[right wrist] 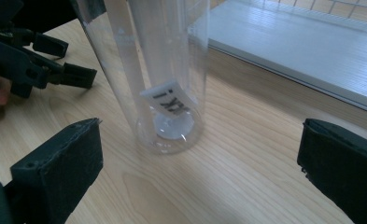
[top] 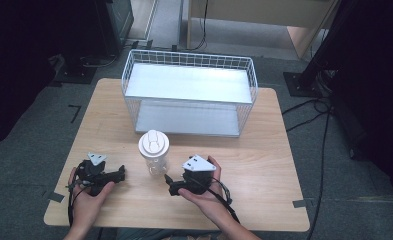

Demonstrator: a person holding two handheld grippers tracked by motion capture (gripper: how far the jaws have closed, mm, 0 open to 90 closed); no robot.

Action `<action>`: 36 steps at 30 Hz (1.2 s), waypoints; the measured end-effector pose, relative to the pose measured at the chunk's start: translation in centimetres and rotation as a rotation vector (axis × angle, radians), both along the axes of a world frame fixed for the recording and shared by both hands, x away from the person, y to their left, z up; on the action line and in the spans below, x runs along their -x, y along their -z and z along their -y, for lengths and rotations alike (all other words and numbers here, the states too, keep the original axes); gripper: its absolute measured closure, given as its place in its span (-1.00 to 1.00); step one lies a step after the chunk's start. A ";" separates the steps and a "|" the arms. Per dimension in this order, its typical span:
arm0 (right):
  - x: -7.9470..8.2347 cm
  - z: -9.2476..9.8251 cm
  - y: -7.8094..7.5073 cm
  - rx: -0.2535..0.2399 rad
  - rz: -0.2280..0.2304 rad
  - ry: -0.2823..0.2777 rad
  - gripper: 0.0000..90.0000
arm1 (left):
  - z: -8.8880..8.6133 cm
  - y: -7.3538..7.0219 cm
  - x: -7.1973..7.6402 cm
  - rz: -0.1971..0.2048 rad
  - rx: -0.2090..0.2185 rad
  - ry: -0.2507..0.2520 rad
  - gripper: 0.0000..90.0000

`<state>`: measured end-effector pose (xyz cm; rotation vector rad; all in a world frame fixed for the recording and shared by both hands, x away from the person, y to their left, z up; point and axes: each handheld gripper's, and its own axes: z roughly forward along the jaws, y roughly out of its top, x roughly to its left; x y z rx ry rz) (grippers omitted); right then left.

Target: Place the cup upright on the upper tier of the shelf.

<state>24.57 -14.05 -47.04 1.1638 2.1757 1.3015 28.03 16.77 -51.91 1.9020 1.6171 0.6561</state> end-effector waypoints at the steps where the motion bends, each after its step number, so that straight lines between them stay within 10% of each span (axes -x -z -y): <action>1: -0.2 -0.5 0.2 -0.009 -0.003 -0.005 -1.00 | 0.0 0.0 0.0 0.000 0.000 0.000 -1.00; 36: -2.8 -6.0 1.3 -0.095 0.110 0.066 -0.87 | 0.1 0.0 0.0 0.002 0.004 0.017 -1.00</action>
